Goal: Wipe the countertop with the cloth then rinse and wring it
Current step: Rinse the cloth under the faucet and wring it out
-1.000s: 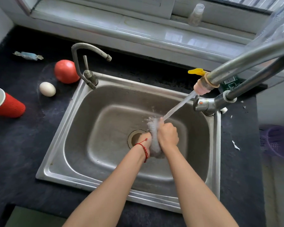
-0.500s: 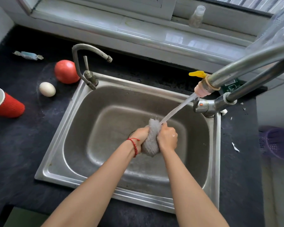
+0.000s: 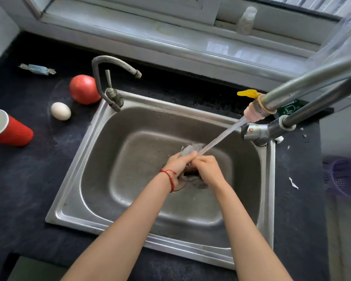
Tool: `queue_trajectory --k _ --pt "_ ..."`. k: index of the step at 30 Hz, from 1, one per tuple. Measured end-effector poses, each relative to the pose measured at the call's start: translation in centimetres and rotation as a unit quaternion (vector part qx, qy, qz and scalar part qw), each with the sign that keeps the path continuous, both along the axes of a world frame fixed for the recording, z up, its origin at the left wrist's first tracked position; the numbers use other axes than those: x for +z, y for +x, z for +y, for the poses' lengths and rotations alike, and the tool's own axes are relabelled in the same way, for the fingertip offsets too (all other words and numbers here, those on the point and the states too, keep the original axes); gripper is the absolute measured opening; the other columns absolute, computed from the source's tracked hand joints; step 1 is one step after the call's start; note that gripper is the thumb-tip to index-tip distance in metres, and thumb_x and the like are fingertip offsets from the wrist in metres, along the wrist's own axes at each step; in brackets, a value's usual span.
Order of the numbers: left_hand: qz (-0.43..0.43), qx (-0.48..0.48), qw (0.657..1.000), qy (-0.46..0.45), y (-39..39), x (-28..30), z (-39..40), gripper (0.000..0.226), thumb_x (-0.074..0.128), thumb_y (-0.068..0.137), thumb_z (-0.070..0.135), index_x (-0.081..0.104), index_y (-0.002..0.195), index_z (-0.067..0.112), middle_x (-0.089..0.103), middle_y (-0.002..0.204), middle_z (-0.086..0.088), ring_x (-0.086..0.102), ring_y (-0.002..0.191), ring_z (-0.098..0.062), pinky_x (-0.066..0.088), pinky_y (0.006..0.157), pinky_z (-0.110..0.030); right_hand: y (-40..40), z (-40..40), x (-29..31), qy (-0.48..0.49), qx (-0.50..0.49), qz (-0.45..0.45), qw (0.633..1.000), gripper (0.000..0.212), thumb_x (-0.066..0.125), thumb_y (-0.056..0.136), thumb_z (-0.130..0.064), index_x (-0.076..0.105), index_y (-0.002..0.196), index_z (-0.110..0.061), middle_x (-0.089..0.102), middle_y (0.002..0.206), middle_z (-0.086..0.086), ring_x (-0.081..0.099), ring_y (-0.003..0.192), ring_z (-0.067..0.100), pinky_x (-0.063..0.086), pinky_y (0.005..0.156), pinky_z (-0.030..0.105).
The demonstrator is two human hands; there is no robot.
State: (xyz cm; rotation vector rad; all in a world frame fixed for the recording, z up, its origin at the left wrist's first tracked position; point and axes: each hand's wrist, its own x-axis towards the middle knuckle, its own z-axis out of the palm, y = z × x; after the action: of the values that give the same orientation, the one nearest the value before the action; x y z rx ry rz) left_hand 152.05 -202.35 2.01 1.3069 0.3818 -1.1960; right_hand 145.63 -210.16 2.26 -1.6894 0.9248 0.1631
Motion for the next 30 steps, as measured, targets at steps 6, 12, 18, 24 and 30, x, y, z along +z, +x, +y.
queue_trajectory --k 6,12,18,24,30 --pt "-0.165 -0.056 0.985 -0.002 0.6 0.1 0.4 0.034 0.055 0.087 0.000 0.056 0.121 -0.005 0.060 0.107 -0.014 0.054 0.098 -0.021 0.046 0.096 -0.038 -1.6 -1.7 -1.2 0.084 -0.084 -0.055 0.991 0.048 0.066 0.083 -0.021 0.048 0.127 -0.015 0.049 0.120 -0.002 0.053 0.108 0.012 0.046 0.091 0.023" --pt "-0.184 -0.105 0.977 -0.001 1.6 -0.2 1.8 0.038 0.055 0.080 -0.013 0.059 0.117 -0.002 0.060 0.105 -0.015 0.056 0.098 -0.024 0.047 0.094 -0.038 -2.5 -1.6 -2.3 0.196 -0.121 -0.063 0.971 0.032 0.058 0.089 -0.019 0.062 0.110 0.005 0.069 0.100 0.018 0.068 0.086 0.024 0.055 0.081 0.030" --pt "0.013 -0.043 0.984 0.175 -0.5 -2.0 1.1 0.051 0.044 0.092 0.041 0.055 0.120 0.000 0.055 0.129 -0.017 0.052 0.122 -0.033 0.040 0.106 -0.045 -0.7 0.5 -0.2 0.058 -0.093 -0.117 0.987 0.025 0.050 0.094 -0.022 0.065 0.100 -0.003 0.068 0.099 0.019 0.062 0.084 0.018 0.050 0.082 0.032" --pt "0.098 -0.020 0.984 0.144 -1.5 -2.1 0.2 0.033 0.033 0.097 0.024 0.047 0.075 0.005 0.051 0.083 -0.016 0.052 0.088 -0.029 0.036 0.109 -0.049 0.2 2.7 0.5 -0.108 -0.009 0.060 0.992 0.067 0.028 0.091 -0.058 0.071 0.090 -0.007 0.071 0.095 0.017 0.063 0.098 0.035 0.049 0.083 0.034" --pt "0.091 0.009 0.990 0.109 -1.1 -1.8 -1.1 0.033 0.046 0.092 0.019 0.046 0.059 0.014 0.054 0.054 -0.005 0.058 0.062 -0.018 0.051 0.060 -0.021 0.5 1.4 0.5 -0.245 -0.014 0.130 0.961 0.056 0.026 0.097 -0.042 0.065 0.103 -0.003 0.065 0.110 0.027 0.059 0.103 0.043 0.047 0.087 0.045"
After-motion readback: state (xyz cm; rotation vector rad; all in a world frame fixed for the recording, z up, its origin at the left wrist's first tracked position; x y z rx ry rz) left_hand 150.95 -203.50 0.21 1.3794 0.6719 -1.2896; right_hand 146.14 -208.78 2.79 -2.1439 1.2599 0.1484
